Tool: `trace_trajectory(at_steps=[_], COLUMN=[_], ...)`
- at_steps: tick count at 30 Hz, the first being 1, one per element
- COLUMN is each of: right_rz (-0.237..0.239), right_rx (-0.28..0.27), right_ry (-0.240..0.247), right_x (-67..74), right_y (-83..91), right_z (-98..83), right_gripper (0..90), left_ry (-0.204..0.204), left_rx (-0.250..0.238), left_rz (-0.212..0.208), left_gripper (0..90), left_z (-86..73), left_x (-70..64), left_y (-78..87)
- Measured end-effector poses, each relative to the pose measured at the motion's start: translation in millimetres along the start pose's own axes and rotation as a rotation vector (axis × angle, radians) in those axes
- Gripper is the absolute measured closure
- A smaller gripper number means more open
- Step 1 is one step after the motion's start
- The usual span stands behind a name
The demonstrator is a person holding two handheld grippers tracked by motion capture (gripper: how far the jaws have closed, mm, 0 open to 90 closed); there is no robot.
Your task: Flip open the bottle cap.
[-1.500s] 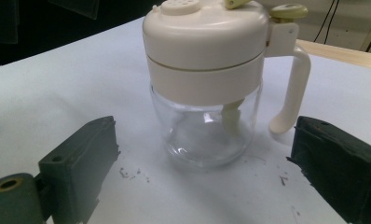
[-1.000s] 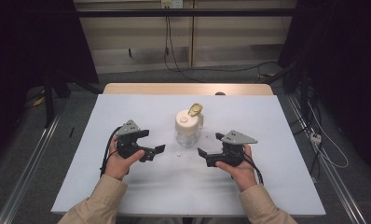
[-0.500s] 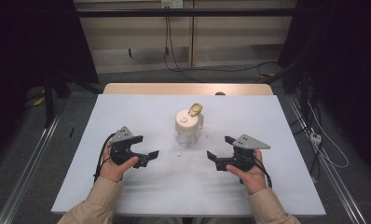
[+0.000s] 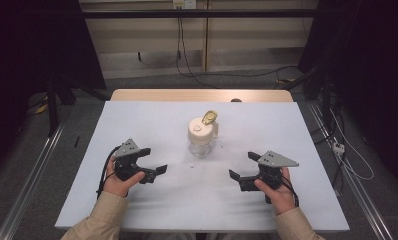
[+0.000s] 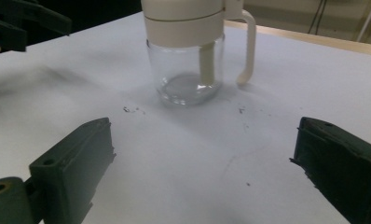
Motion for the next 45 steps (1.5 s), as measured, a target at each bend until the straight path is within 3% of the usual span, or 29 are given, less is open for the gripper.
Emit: trace_trajectory(at_steps=[6,22,34,45], right_rz=[-0.022,-0.052,-0.068,-0.083], right_rx=[0.008,-0.002,-0.007,-0.008], right_ry=[-0.016,0.018,0.006,0.007], right_x=[-5.0,-11.4,-15.8,-19.6], right_y=[9.9,30.4,39.1,42.9], right_z=[-3.7,-12.8,-17.6,-20.5], right_gripper=[4.2,3.7,4.0,4.1], left_ry=[0.007,0.002,0.019,0.007], left_rx=[-0.003,-0.003,-0.016,-0.011], left_rz=[0.002,0.009,0.018,0.045], left_gripper=[5.9,5.6,5.7,5.7], left_z=[-4.5,-17.7,-24.4,-33.5], left_x=[2.2,1.6,3.9,6.4], left_y=[4.7,18.3,27.6,38.9])
Point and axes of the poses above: each handheld gripper's, and its own axes: y roughly backward along the jaws, z roughly out of its top, x roughly to its left, the point moved 1 cm from there along -y, roughly forward along the jaws, and after that the axes turned 12 degrees about -y, right-handed, at the moved point
